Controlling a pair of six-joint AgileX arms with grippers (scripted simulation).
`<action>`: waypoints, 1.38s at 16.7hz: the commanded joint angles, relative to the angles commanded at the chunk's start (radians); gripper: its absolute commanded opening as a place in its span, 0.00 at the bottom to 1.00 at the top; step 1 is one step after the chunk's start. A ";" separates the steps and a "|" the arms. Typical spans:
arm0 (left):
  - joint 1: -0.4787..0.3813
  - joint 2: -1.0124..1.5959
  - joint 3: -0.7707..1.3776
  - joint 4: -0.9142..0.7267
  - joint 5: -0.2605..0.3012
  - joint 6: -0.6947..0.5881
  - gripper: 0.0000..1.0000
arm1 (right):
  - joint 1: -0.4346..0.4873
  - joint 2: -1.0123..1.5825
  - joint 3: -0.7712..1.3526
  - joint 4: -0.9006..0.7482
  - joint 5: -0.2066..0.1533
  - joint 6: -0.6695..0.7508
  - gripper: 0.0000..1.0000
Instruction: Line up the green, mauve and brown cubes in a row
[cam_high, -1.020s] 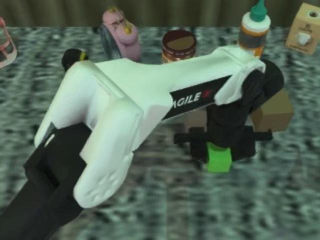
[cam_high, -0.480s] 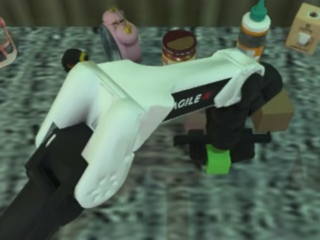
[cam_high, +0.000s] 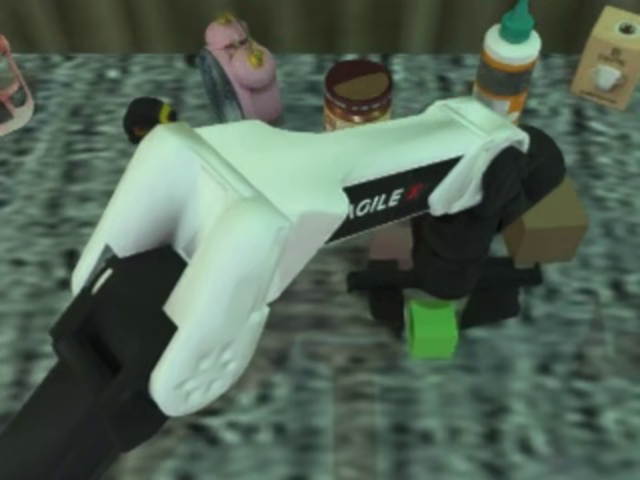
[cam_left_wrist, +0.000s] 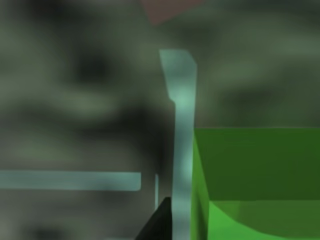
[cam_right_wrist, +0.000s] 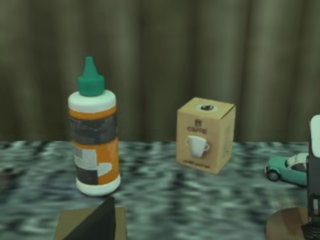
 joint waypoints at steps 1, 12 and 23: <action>0.000 0.000 0.000 0.000 0.000 0.000 0.98 | 0.000 0.000 0.000 0.000 0.000 0.000 1.00; 0.000 -0.001 0.017 -0.017 -0.001 0.000 1.00 | 0.000 0.000 0.000 0.000 0.000 0.000 1.00; 0.010 -0.026 0.223 -0.251 0.000 -0.005 1.00 | 0.000 0.000 0.000 0.000 0.000 0.000 1.00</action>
